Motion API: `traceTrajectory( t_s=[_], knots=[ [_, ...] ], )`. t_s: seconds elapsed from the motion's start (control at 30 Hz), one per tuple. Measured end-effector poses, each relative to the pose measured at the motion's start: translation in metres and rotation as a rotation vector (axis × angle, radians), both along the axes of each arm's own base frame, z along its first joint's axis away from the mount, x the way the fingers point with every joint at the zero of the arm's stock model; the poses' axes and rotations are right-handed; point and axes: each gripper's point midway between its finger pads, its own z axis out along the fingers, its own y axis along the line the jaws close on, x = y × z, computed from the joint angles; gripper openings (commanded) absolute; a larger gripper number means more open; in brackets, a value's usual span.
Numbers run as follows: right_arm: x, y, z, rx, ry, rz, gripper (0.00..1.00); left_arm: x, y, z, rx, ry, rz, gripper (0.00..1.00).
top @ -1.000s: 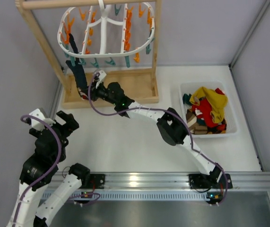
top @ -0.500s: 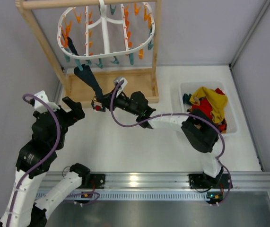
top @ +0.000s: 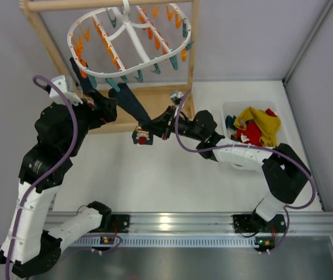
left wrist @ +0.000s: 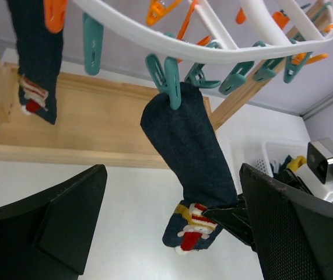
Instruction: Remove the socks clipped to the hanger
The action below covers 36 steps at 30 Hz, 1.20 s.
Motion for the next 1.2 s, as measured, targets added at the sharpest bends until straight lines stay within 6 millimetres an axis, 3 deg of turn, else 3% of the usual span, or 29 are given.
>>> traceTrajectory(
  t_s=[0.3,0.43,0.57,0.77,1.03,1.17,1.2],
  knots=[
    [-0.01,-0.057,0.012,0.033,0.107,0.047,0.0,0.027,-0.045,0.003,-0.035,-0.004,-0.163,0.99],
    [-0.017,-0.072,0.023,0.052,0.117,0.071,0.0,0.041,-0.066,-0.009,-0.082,-0.006,-0.223,0.96],
    [-0.03,-0.078,0.034,0.067,0.117,0.109,0.0,0.052,-0.077,-0.019,-0.132,-0.022,-0.246,0.92],
    [-0.043,-0.083,0.043,0.081,0.129,0.146,0.0,0.067,-0.091,-0.014,-0.208,-0.104,-0.279,0.81],
    [-0.048,-0.085,0.034,0.069,0.157,0.156,0.0,0.099,-0.104,-0.012,-0.218,-0.126,-0.268,0.68],
    [-0.05,-0.084,0.032,0.066,0.159,0.162,0.0,0.107,-0.103,-0.016,-0.209,-0.121,-0.241,0.56],
    [-0.05,-0.084,0.033,0.067,0.157,0.162,0.0,0.108,-0.102,-0.016,-0.209,-0.121,-0.234,0.49]
  ],
)
